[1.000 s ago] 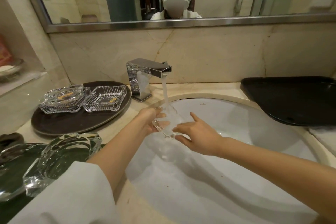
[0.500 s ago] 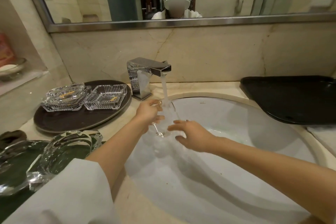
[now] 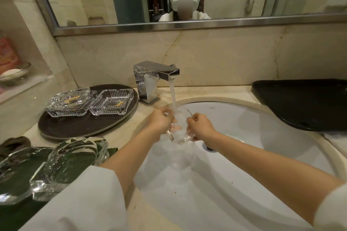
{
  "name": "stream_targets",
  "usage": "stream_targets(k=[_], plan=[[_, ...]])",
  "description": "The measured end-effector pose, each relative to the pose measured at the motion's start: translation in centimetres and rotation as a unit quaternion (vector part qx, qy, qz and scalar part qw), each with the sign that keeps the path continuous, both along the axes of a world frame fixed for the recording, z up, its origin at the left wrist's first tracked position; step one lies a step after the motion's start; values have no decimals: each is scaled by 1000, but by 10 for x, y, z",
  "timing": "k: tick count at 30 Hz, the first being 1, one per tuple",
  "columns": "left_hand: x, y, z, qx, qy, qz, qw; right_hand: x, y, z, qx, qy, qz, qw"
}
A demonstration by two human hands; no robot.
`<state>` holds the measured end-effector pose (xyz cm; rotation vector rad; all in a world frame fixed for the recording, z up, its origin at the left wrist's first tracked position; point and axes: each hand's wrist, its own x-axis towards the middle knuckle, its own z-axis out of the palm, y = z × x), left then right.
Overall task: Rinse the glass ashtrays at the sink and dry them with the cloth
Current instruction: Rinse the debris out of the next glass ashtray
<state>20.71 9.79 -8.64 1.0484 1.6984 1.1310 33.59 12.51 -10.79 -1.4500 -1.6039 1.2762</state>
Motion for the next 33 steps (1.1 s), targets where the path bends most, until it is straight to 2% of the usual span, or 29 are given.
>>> stream_targets(k=[4,7,8,10,13,15,17,20,26,30,33], plan=[[3,-3,-2,6,127,-4,992,3,4,6,116,-97,-5,988],[3,-7,3,-39,243,-46,968,7,5,9,189,-149,-6,971],[4,-8,5,-60,235,-57,968,8,5,9,211,-163,-2,964],[5,-9,10,-87,156,-83,980,12,3,10,242,-171,17,955],[3,-11,11,-81,86,-96,988,18,3,16,244,-156,67,955],[1,-13,11,-61,93,-95,989,22,3,20,230,-148,102,957],[3,-16,12,-19,148,-93,984,24,1,23,212,-121,118,963],[4,-24,19,31,244,-71,967,26,-4,29,200,-107,119,967],[14,-45,34,82,382,-60,918,32,-29,29,210,-151,107,960],[21,-54,40,146,405,-67,900,42,-42,34,298,-149,61,941],[19,-61,37,168,483,-126,850,50,-48,38,369,-186,70,908]])
